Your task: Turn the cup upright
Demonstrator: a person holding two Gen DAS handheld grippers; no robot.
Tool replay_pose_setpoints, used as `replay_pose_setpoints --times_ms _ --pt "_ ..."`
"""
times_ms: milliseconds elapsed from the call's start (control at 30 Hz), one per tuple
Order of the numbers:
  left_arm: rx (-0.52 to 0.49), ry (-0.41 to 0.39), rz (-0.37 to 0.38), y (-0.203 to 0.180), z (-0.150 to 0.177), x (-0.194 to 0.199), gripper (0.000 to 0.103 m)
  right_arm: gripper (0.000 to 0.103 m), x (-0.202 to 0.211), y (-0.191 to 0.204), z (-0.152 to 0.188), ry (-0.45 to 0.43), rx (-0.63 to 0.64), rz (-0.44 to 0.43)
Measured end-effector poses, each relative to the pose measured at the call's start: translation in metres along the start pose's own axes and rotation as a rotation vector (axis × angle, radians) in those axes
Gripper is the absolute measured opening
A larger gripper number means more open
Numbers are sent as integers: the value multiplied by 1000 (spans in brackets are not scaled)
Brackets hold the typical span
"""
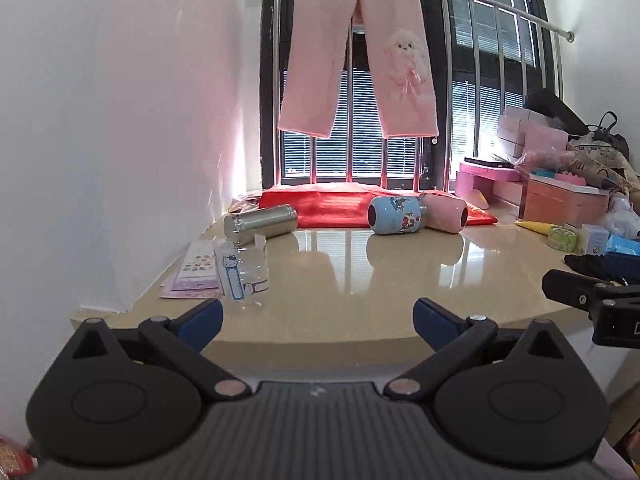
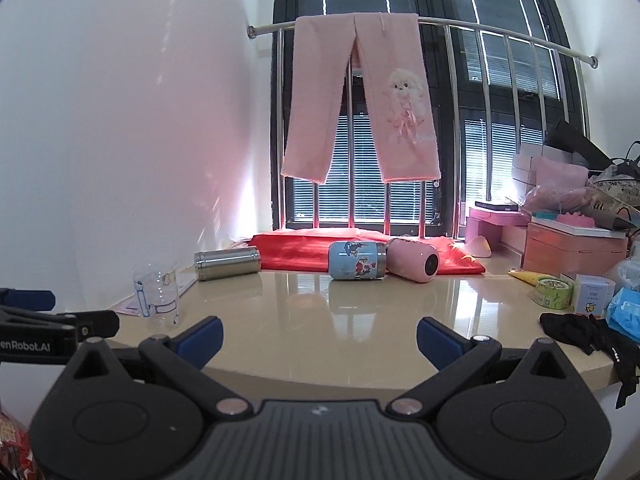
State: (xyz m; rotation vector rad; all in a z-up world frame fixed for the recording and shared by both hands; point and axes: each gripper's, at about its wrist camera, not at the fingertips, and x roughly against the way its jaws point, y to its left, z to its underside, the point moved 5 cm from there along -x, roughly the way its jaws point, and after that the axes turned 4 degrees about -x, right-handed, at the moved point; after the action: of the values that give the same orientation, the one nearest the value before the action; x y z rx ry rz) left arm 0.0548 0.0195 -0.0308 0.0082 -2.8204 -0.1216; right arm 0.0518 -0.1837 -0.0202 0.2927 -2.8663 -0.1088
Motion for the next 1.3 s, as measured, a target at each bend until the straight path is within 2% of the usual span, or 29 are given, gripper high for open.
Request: replay_pose_setpoints --times_ms 1300 --pt "1 -14 5 1 0 2 103 103 0 1 3 7 -8 -1"
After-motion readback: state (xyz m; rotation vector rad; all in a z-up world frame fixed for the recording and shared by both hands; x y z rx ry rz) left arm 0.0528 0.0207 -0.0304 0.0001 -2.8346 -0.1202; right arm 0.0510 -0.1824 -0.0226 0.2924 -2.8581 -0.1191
